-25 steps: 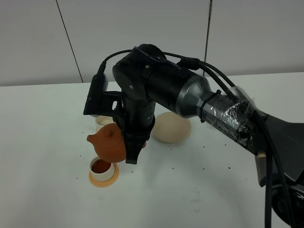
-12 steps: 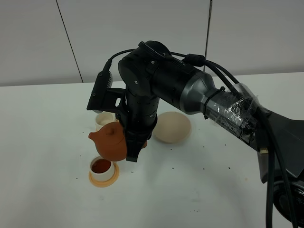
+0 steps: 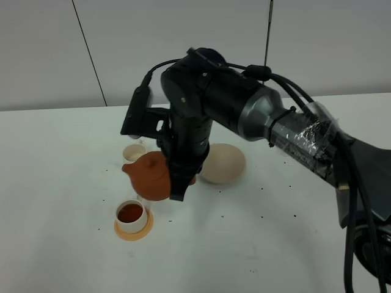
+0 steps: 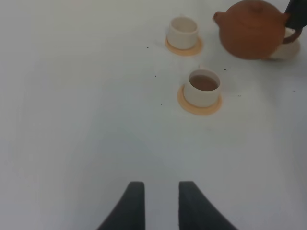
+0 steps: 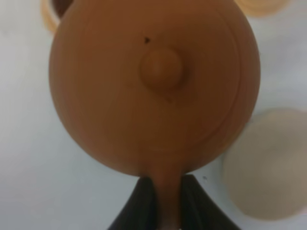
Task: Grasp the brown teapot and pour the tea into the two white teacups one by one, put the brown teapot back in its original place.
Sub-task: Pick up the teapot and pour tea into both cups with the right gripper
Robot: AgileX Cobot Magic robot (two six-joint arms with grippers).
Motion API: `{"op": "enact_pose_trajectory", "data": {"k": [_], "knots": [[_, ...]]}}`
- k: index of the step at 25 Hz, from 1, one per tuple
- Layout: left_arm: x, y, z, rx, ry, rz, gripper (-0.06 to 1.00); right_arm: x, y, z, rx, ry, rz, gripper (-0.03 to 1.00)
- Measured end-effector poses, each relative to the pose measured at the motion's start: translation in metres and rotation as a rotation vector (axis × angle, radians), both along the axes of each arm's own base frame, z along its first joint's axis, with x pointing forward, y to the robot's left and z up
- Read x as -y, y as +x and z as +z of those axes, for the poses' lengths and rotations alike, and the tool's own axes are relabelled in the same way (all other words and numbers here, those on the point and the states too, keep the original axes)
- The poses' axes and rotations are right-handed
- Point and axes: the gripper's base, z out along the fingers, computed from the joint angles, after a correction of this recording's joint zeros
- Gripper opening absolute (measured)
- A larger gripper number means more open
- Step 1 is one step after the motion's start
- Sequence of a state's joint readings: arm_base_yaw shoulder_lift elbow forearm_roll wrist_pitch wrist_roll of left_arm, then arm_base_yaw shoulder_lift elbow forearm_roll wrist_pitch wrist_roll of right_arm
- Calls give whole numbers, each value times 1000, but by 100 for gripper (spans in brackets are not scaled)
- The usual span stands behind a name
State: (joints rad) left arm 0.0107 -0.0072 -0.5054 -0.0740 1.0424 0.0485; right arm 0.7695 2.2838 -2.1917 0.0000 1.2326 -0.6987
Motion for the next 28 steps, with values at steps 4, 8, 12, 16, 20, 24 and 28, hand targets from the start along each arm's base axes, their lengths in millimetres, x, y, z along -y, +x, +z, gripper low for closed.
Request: {"op": "enact_pose_trajectory", "data": {"k": [4, 8, 12, 16, 20, 24, 28], "knots": [[0, 0, 0, 0, 0, 0, 24, 13, 14, 1, 5, 3, -35, 9], [0, 0, 0, 0, 0, 0, 24, 16, 29, 1, 24, 30, -57, 9], [0, 0, 0, 0, 0, 0, 24, 9, 37, -1, 42, 60, -64, 9], [0, 0, 0, 0, 0, 0, 24, 4, 44, -7, 38, 93, -82, 9], [0, 0, 0, 0, -1, 1, 24, 1, 50, -18, 32, 95, -86, 9], [0, 0, 0, 0, 0, 0, 24, -2, 55, -26, 43, 99, -87, 9], [0, 0, 0, 0, 0, 0, 24, -2, 60, -32, 57, 89, -90, 9]]}}
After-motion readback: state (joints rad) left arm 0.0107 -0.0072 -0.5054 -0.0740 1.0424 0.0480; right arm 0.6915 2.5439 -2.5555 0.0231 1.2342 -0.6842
